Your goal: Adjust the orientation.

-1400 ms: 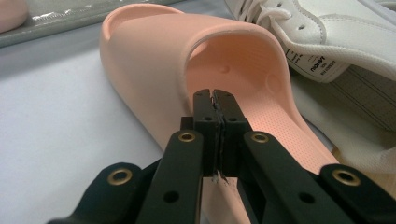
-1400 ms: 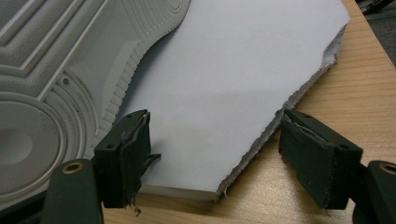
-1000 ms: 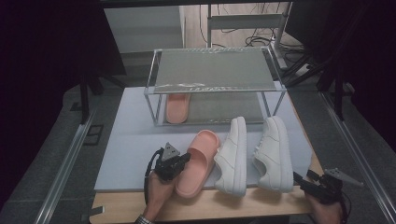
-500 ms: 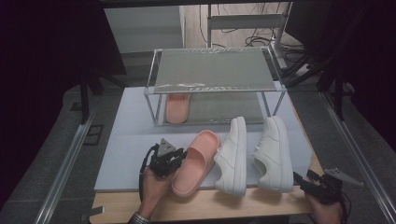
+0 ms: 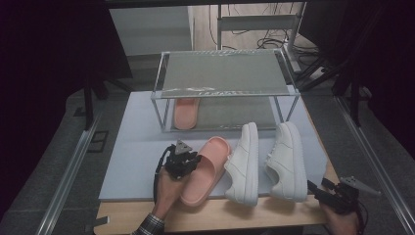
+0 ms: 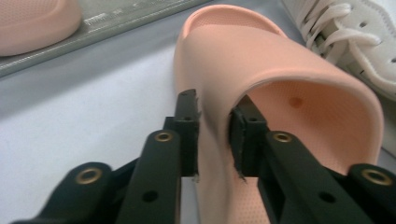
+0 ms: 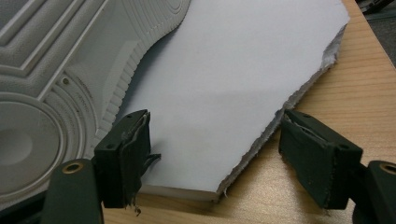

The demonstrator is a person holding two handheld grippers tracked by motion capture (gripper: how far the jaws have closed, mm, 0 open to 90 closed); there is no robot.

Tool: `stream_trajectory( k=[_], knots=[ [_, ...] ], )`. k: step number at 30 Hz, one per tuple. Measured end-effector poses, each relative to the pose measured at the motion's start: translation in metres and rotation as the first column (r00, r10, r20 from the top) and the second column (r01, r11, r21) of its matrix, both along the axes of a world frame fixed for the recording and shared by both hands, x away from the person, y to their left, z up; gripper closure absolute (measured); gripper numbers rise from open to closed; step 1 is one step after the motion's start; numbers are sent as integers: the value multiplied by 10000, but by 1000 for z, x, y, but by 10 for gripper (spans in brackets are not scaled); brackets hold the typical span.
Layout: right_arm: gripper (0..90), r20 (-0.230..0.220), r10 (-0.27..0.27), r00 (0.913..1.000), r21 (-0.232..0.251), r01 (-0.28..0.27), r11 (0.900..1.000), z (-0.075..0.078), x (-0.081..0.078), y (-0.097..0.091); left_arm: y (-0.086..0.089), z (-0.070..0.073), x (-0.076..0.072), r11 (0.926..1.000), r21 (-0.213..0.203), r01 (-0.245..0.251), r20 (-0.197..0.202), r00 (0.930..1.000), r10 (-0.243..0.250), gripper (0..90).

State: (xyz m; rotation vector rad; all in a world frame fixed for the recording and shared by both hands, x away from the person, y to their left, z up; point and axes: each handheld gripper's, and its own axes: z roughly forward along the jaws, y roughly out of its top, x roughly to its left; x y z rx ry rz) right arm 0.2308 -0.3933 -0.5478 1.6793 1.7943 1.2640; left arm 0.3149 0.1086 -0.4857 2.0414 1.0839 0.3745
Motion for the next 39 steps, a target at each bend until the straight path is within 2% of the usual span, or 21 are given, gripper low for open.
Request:
stream_trajectory(
  k=[14,27,34,39],
  knots=[
    [254,1,11,10000,-26,-11,10000,0,0,0,8,11,4,9988,434,-236,212,9995,227,817],
    [253,0,10,10000,-23,-10,10000,0,0,0,7,30,24,9968,303,-744,486,9962,729,827],
    [254,0,11,10000,-13,-11,10000,0,0,0,1,34,38,9931,239,-1147,528,9922,1134,825],
    [254,-1,13,10000,-14,-13,10000,0,0,0,-2,35,49,9886,30,-1508,526,9872,1505,824]
  ],
)
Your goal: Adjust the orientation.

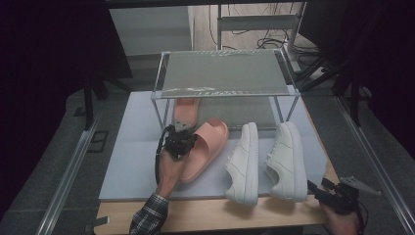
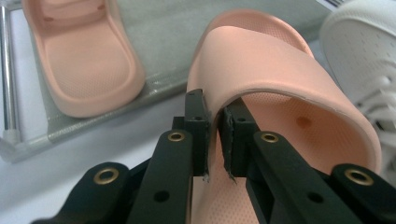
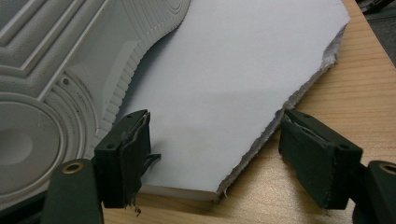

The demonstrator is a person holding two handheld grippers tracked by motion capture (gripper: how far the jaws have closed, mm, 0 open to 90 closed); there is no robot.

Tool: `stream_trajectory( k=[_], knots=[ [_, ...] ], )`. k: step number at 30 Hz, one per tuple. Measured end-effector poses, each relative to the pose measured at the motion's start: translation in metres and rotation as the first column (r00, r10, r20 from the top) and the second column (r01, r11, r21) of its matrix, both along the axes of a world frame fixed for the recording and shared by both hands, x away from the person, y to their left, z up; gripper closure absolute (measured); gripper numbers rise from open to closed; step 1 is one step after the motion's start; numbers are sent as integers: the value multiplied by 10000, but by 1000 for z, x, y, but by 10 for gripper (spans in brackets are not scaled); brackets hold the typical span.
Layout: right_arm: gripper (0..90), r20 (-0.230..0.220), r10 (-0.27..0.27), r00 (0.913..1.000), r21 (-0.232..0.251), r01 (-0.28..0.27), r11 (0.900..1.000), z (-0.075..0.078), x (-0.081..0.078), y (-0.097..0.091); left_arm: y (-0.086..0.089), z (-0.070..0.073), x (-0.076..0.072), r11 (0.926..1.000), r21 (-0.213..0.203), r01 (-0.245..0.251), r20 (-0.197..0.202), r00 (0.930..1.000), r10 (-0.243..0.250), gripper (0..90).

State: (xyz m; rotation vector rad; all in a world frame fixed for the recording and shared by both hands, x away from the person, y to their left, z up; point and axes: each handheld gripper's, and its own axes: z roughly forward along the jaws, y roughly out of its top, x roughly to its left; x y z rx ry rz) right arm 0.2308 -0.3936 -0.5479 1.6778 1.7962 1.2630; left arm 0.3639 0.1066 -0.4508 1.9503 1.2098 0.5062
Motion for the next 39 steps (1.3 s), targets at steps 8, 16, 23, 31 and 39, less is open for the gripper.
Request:
stream_trajectory(
  k=[8,16,23,31,39],
  knots=[
    [254,-2,9,10000,11,-9,10000,0,0,0,-7,-3,16,9980,-353,-520,102,9986,524,820],
    [254,-14,32,10000,9,-32,10000,0,0,0,-17,-4,31,9942,-396,-998,278,9945,1009,818],
    [254,-13,43,10000,10,-43,10000,0,0,0,-28,-8,46,9854,-435,-1647,284,9857,1660,818],
    [254,-15,59,10000,7,-59,10000,0,0,0,-41,-18,63,9680,-580,-2442,294,9688,2461,819],
    [254,-16,77,10000,17,-77,10000,0,0,0,-41,-29,73,9556,-411,-2918,157,9561,2926,809]
  ],
)
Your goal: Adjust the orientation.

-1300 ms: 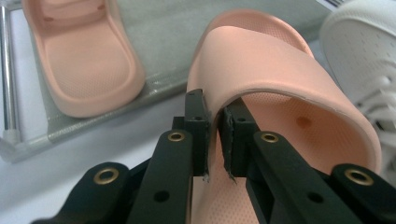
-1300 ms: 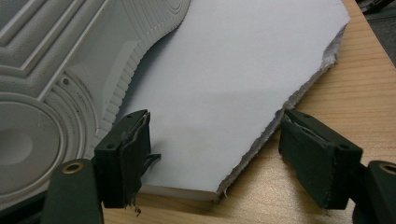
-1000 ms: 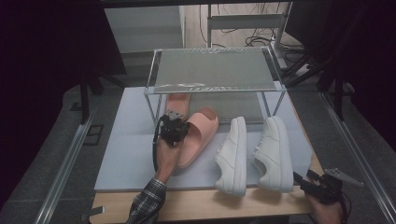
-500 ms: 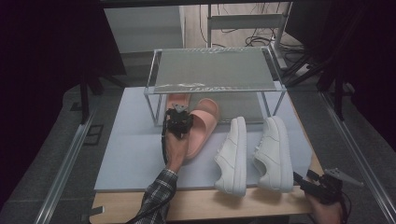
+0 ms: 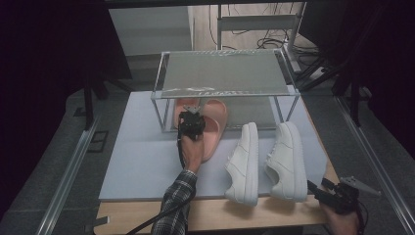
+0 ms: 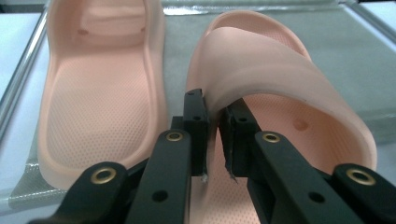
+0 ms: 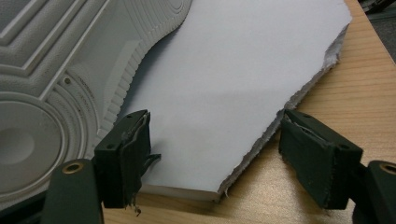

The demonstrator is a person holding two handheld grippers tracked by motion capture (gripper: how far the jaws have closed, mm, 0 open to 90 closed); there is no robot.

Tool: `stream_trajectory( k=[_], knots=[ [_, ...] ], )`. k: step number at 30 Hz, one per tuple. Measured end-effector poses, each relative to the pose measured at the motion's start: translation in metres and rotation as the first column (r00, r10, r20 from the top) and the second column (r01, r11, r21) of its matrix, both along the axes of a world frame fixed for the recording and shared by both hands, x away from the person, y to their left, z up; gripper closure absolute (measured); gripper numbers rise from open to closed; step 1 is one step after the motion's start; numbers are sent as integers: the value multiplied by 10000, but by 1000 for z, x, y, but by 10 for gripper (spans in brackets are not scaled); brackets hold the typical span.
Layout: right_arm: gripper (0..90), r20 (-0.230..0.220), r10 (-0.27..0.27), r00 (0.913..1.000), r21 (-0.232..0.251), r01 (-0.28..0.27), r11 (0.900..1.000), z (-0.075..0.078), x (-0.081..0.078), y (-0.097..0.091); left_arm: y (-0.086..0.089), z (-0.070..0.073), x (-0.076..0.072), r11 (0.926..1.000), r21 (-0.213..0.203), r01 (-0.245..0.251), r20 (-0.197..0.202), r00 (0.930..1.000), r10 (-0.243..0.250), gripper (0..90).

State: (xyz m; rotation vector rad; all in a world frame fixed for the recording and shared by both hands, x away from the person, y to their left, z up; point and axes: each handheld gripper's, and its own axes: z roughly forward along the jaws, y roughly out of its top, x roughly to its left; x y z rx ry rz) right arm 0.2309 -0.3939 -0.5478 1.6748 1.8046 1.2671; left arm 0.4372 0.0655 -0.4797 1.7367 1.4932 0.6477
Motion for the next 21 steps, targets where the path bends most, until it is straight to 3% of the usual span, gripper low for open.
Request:
stream_trajectory(
  k=[5,11,13,16,21],
  knots=[
    [254,-3,13,10000,-1,-13,10000,0,0,0,4,0,-3,9997,-1,255,-15,9997,-255,739],
    [254,11,-4,10000,0,4,10000,0,0,0,17,6,-18,9940,-189,1073,135,9942,-1071,704],
    [254,12,-4,10000,2,4,10000,0,0,0,19,7,-24,9880,10,1545,318,9875,-1545,683],
    [254,10,-6,10000,2,6,10000,0,0,0,23,11,-35,9735,109,2286,534,9720,-2288,652],
    [254,12,-5,10000,-6,5,10000,0,0,0,26,16,-49,9486,-104,3162,590,9472,-3150,725]
  ],
)
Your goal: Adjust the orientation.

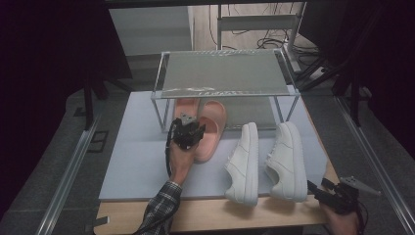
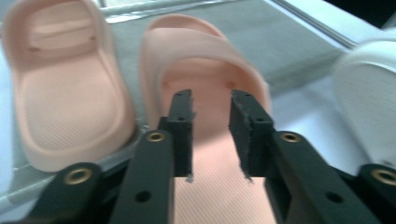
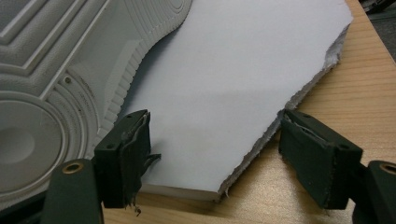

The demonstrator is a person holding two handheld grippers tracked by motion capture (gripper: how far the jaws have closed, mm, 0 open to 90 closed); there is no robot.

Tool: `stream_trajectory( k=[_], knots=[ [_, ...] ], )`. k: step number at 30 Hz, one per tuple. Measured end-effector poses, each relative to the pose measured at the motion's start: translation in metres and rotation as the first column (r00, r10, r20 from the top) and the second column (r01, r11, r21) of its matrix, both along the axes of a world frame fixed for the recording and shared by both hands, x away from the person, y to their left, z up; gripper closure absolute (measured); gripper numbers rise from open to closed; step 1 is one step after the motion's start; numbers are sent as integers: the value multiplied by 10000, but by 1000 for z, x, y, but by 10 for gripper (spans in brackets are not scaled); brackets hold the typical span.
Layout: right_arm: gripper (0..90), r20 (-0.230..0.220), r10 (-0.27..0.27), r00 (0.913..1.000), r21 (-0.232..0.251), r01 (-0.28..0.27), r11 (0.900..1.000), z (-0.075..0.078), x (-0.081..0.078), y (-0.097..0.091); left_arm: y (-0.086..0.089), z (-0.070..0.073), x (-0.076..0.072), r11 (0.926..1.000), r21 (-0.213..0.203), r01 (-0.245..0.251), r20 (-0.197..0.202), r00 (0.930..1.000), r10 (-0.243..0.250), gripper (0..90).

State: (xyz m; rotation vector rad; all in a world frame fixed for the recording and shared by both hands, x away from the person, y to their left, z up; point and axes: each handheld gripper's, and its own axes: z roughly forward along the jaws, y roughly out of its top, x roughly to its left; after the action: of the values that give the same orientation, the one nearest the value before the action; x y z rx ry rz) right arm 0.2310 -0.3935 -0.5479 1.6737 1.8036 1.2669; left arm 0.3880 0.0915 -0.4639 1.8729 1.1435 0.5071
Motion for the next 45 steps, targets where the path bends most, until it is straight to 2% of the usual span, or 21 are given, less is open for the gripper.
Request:
stream_trajectory(
  k=[4,7,9,12,14,18,23,26,31,35,40,45],
  knots=[
    [253,0,-3,10000,-1,3,10000,0,0,0,2,-1,-9,9974,34,720,-369,9967,-719,776],
    [253,-1,-4,10000,-4,4,10000,0,0,0,2,-3,-19,9934,472,1044,-391,9940,-1026,817],
    [254,1,-4,10000,-3,4,10000,0,0,0,3,-5,-25,9911,521,1224,-395,9919,-1204,850],
    [254,11,0,10000,-19,0,10000,0,0,0,7,-8,-34,9876,462,1498,-450,9880,-1478,893],
    [254,2,-7,10000,-7,7,10000,0,0,0,11,-10,-40,9857,275,1665,-608,9845,-1646,894],
    [254,0,-7,10000,-9,8,10000,0,0,0,19,-15,-51,9871,81,1601,-506,9859,-1595,896],
    [254,2,-11,10000,-12,11,10000,0,0,0,24,-24,-64,9860,389,1624,-578,9854,-1601,896],
    [254,1,-16,10000,-13,16,10000,0,0,0,26,-32,-70,9851,351,1682,-688,9838,-1655,898],
    [254,1,-22,10000,5,22,10000,0,0,0,27,-43,-79,9860,632,1540,-647,9866,-1499,899],
    [254,3,-23,10000,6,23,10000,0,0,0,25,-46,-76,9874,854,1332,-695,9894,-1274,898],
    [253,2,-22,10000,6,22,10000,0,0,0,20,-49,-70,9886,773,1295,-768,9894,-1236,899],
    [254,2,-20,10000,7,20,10000,0,0,0,13,-49,-65,9885,862,1243,-737,9903,-1180,899]
  ],
)
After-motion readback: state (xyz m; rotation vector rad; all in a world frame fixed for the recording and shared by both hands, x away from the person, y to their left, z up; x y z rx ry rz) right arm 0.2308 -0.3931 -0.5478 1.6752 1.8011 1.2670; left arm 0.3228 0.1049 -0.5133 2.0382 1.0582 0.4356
